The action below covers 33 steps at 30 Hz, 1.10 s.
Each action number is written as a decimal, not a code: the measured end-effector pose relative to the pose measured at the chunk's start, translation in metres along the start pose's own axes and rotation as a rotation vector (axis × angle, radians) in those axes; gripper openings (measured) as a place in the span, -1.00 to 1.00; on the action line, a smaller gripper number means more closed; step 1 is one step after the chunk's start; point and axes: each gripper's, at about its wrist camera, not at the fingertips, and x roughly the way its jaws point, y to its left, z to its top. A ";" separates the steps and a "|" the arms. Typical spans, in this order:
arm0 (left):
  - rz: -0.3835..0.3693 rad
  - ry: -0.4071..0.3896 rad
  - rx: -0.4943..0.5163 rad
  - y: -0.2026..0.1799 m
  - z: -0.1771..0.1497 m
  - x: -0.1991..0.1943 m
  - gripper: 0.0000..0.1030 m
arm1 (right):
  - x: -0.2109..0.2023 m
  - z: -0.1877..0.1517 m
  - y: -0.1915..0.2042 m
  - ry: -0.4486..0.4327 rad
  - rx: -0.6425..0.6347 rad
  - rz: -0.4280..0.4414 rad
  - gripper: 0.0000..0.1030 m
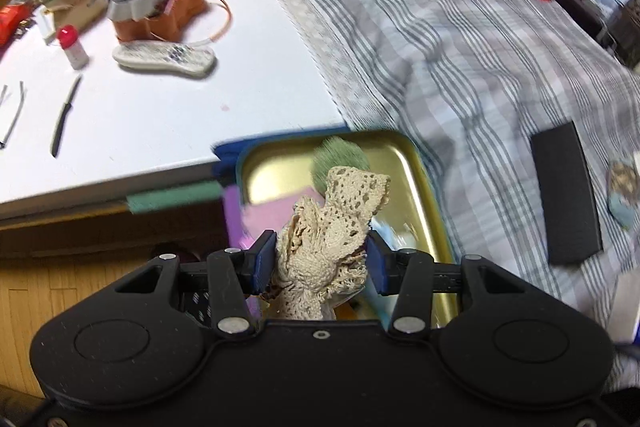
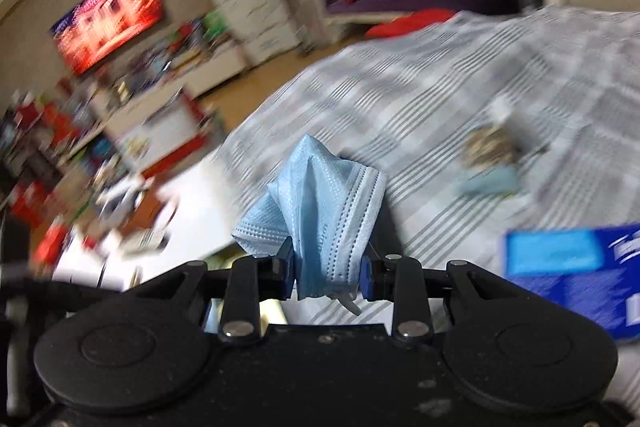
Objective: Organize soft objects
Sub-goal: 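Lower the doily into the gold tray with the left gripper while the right drops the blue mask in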
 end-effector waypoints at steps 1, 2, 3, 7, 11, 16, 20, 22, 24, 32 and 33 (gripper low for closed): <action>0.008 -0.010 -0.002 0.002 0.004 0.000 -0.10 | 0.004 -0.004 0.007 0.021 -0.018 0.006 -0.42; 0.015 -0.022 -0.009 0.005 0.008 0.001 -0.10 | 0.007 -0.011 0.018 0.039 -0.035 0.008 -0.42; 0.020 -0.034 -0.014 0.006 0.012 0.001 -0.10 | 0.013 -0.015 0.025 0.058 -0.049 0.007 -0.42; 0.014 -0.047 -0.030 0.010 0.023 0.010 -0.10 | 0.030 -0.030 0.042 0.144 -0.073 0.026 -0.42; -0.009 -0.011 -0.045 0.012 0.031 0.029 -0.10 | 0.039 -0.047 0.058 0.212 -0.101 0.025 -0.42; 0.029 0.035 -0.028 0.014 0.047 0.060 -0.09 | 0.056 -0.055 0.071 0.270 -0.124 0.021 -0.42; 0.037 0.086 0.023 0.011 0.054 0.086 -0.09 | 0.068 -0.060 0.081 0.304 -0.136 0.009 -0.42; 0.032 0.103 0.036 0.012 0.053 0.095 -0.07 | 0.076 -0.061 0.085 0.324 -0.143 0.002 -0.42; 0.025 0.142 0.033 0.013 0.053 0.103 -0.05 | 0.084 -0.062 0.088 0.346 -0.152 -0.006 -0.42; -0.005 0.099 0.037 0.014 0.059 0.089 0.22 | 0.115 -0.067 0.102 0.409 -0.176 -0.013 -0.42; -0.002 0.093 0.044 0.013 0.058 0.087 0.23 | 0.116 -0.067 0.103 0.413 -0.183 -0.013 -0.42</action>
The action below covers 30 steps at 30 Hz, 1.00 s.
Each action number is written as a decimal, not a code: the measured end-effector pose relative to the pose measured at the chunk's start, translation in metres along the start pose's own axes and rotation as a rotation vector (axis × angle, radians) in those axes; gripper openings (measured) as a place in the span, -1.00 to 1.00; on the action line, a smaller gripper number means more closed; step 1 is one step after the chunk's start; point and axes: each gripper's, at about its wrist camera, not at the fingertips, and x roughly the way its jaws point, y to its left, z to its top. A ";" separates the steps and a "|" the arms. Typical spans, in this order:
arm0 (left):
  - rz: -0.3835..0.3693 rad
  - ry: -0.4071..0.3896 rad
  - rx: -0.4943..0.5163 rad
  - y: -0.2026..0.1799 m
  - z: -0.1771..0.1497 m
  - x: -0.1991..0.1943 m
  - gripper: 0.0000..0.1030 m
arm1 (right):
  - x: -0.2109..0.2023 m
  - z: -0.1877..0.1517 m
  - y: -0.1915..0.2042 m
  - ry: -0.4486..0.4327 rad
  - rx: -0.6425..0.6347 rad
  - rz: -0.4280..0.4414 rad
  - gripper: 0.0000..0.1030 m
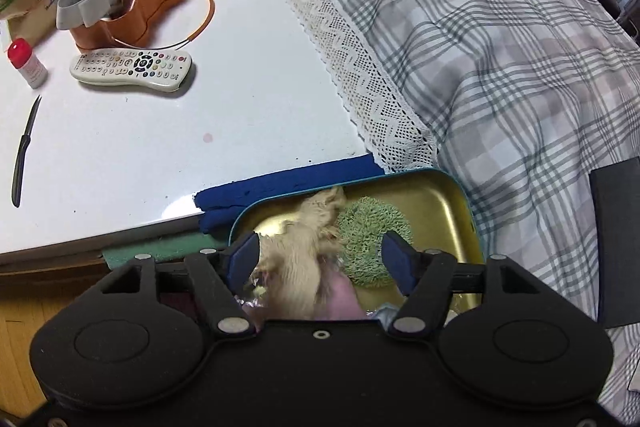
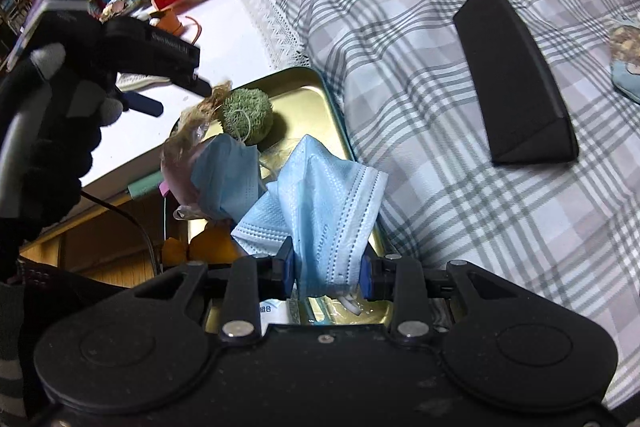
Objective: Organize soft objects
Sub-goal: 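Lower the doily into the gold tray with the left gripper while the right drops the blue mask in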
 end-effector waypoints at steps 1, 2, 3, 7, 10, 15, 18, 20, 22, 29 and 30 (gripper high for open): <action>0.008 -0.007 0.006 -0.001 -0.002 -0.001 0.26 | 0.001 0.000 0.002 0.004 -0.008 0.000 -0.42; 0.015 -0.014 0.011 -0.002 -0.003 -0.003 0.31 | 0.002 -0.001 0.003 0.008 -0.015 -0.002 -0.42; 0.017 -0.021 0.014 -0.003 -0.005 -0.004 0.32 | 0.002 -0.001 0.005 0.011 -0.021 -0.002 -0.42; 0.014 -0.027 0.014 -0.003 -0.009 -0.005 0.34 | 0.003 -0.004 0.008 0.016 -0.029 -0.003 -0.42; 0.044 -0.041 0.022 -0.004 -0.013 -0.007 0.34 | 0.002 -0.004 0.011 0.010 -0.032 0.007 -0.35; 0.053 -0.061 0.055 -0.010 -0.024 -0.012 0.36 | -0.001 -0.009 0.016 -0.006 -0.058 -0.024 0.22; 0.054 -0.066 0.075 -0.016 -0.032 -0.014 0.36 | -0.002 -0.014 0.015 0.005 -0.062 -0.032 0.22; 0.052 -0.072 0.087 -0.020 -0.039 -0.017 0.36 | -0.005 -0.018 0.013 0.008 -0.056 -0.040 0.22; 0.049 -0.078 0.102 -0.025 -0.046 -0.019 0.40 | -0.008 -0.021 0.011 0.006 -0.051 -0.050 0.23; 0.005 -0.065 0.117 -0.039 -0.092 -0.022 0.44 | -0.023 -0.033 0.003 -0.004 -0.026 -0.091 0.27; 0.004 -0.061 0.119 -0.040 -0.100 -0.022 0.44 | -0.025 -0.035 0.001 -0.005 -0.021 -0.095 0.28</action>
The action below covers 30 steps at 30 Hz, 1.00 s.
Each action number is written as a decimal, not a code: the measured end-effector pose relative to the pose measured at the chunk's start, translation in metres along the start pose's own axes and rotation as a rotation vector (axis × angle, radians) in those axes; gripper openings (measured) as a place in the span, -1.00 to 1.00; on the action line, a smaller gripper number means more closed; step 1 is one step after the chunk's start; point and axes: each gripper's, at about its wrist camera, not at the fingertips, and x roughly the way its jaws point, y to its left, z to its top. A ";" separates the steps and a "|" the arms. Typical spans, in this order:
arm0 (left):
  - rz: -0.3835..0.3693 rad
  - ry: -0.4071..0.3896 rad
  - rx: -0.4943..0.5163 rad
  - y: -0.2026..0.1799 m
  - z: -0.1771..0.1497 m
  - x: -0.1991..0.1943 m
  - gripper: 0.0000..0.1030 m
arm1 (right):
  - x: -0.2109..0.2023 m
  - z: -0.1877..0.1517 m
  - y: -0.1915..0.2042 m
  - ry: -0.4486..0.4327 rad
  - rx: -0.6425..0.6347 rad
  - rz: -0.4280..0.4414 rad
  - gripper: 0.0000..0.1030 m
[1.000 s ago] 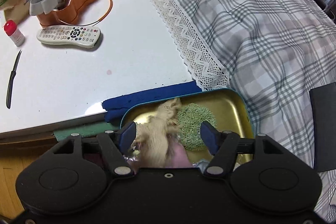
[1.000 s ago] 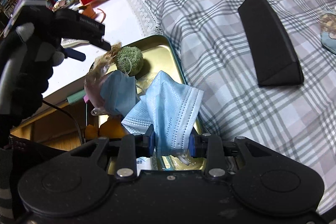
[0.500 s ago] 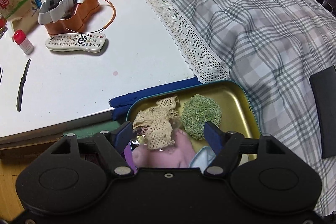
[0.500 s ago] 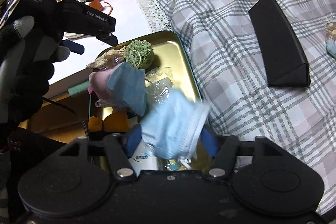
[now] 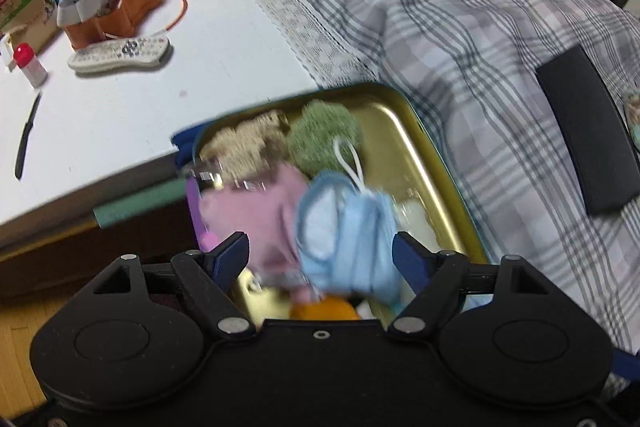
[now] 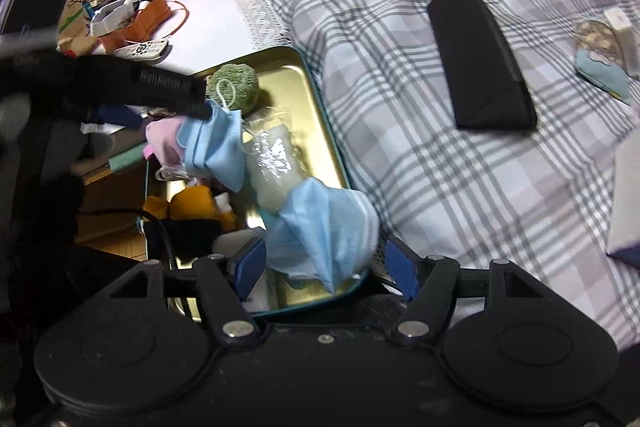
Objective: Organize soft objects
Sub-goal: 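Lower the doily into the gold tray with the left gripper while the right drops the blue mask in, then move both grippers away from the tray back over the bed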
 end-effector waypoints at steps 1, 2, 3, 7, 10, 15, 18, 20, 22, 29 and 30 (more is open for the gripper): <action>0.001 0.003 0.002 -0.002 -0.007 0.000 0.44 | -0.002 -0.002 -0.002 -0.001 0.004 -0.004 0.29; 0.002 0.004 0.004 -0.005 -0.013 -0.001 0.44 | -0.004 -0.004 -0.004 -0.002 0.008 -0.010 0.29; -0.001 0.004 0.004 -0.007 -0.020 -0.003 0.44 | -0.006 -0.006 -0.006 -0.004 0.011 -0.016 0.30; -0.008 -0.012 -0.015 -0.010 -0.036 -0.011 0.52 | -0.013 -0.014 -0.012 -0.008 0.030 -0.041 0.31; 0.015 -0.041 -0.028 -0.012 -0.047 -0.017 0.53 | -0.019 -0.022 -0.016 -0.023 0.039 -0.066 0.32; 0.032 -0.053 -0.042 -0.016 -0.065 -0.020 0.64 | -0.029 -0.034 -0.022 -0.068 0.039 -0.125 0.36; 0.040 -0.060 -0.044 -0.020 -0.075 -0.022 0.66 | -0.034 -0.041 -0.029 -0.076 0.054 -0.140 0.36; 0.048 -0.075 -0.041 -0.022 -0.080 -0.025 0.67 | -0.037 -0.045 -0.033 -0.080 0.068 -0.143 0.37; 0.065 -0.095 -0.040 -0.024 -0.085 -0.029 0.69 | -0.041 -0.051 -0.036 -0.086 0.078 -0.144 0.38; 0.080 -0.094 -0.025 -0.029 -0.097 -0.033 0.71 | -0.054 -0.065 -0.040 -0.108 0.094 -0.144 0.41; 0.084 -0.090 -0.018 -0.030 -0.099 -0.033 0.71 | -0.056 -0.066 -0.040 -0.113 0.096 -0.143 0.42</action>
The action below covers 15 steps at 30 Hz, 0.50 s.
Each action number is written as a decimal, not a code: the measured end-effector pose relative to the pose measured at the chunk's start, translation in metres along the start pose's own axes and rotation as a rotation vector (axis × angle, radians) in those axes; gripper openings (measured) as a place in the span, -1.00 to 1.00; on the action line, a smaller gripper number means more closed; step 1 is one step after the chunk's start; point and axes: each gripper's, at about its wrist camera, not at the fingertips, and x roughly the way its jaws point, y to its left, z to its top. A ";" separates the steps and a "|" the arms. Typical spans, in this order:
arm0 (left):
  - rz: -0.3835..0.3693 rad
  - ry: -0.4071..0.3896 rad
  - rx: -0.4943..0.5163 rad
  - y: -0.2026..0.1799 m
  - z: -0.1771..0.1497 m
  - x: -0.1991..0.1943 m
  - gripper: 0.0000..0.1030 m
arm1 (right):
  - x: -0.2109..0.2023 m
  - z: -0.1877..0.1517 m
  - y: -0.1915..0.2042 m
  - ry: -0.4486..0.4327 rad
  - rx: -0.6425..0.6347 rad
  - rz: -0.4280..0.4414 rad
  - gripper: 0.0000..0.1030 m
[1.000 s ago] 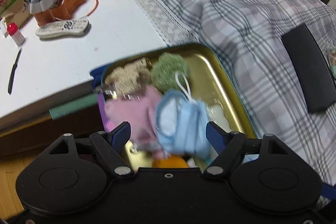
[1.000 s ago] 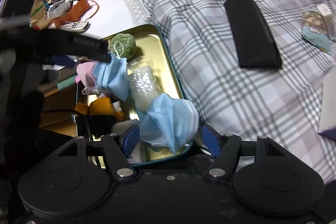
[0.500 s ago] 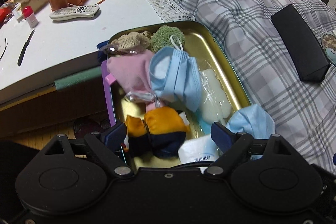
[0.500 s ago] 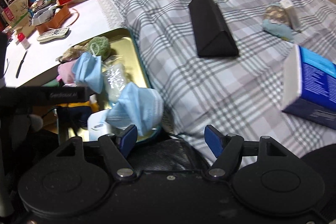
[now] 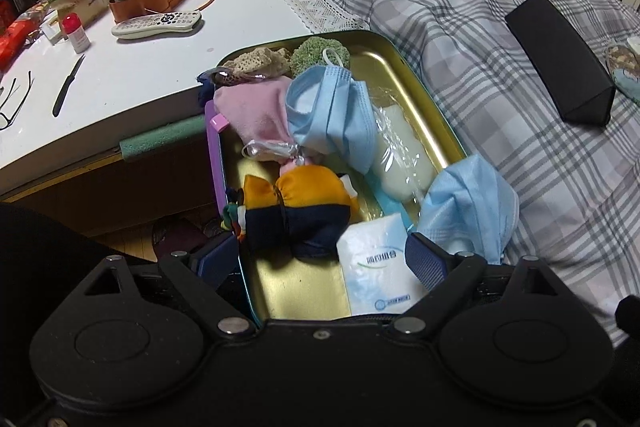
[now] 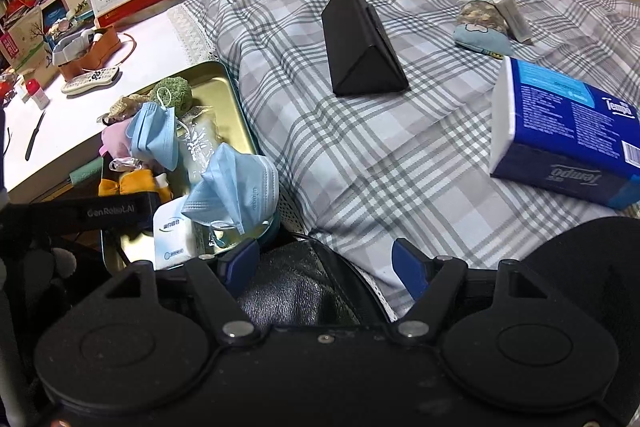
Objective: Organize soft objects
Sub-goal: 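Move both grippers away from the tray back over the bed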
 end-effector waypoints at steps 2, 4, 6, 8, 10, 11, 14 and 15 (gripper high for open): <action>0.002 0.005 0.011 -0.002 -0.004 -0.001 0.71 | -0.004 -0.002 -0.002 -0.008 0.004 0.002 0.42; 0.003 0.008 0.022 -0.005 -0.006 -0.002 0.71 | -0.006 -0.004 -0.004 -0.015 0.008 0.004 0.42; 0.002 0.010 0.031 -0.008 -0.008 -0.004 0.71 | -0.008 -0.005 -0.005 -0.020 0.012 0.004 0.43; 0.003 0.009 0.047 -0.011 -0.009 -0.007 0.71 | -0.009 -0.006 -0.006 -0.025 0.013 0.004 0.47; 0.005 0.007 0.076 -0.018 -0.009 -0.010 0.71 | -0.009 -0.005 -0.008 -0.030 0.014 -0.003 0.51; 0.005 0.007 0.090 -0.021 -0.009 -0.012 0.71 | -0.009 -0.004 -0.010 -0.032 0.016 -0.008 0.51; -0.003 0.012 0.146 -0.034 -0.009 -0.015 0.71 | -0.010 0.000 -0.018 -0.044 0.036 -0.023 0.51; -0.005 0.014 0.167 -0.039 -0.009 -0.016 0.71 | -0.011 0.002 -0.022 -0.051 0.046 -0.028 0.51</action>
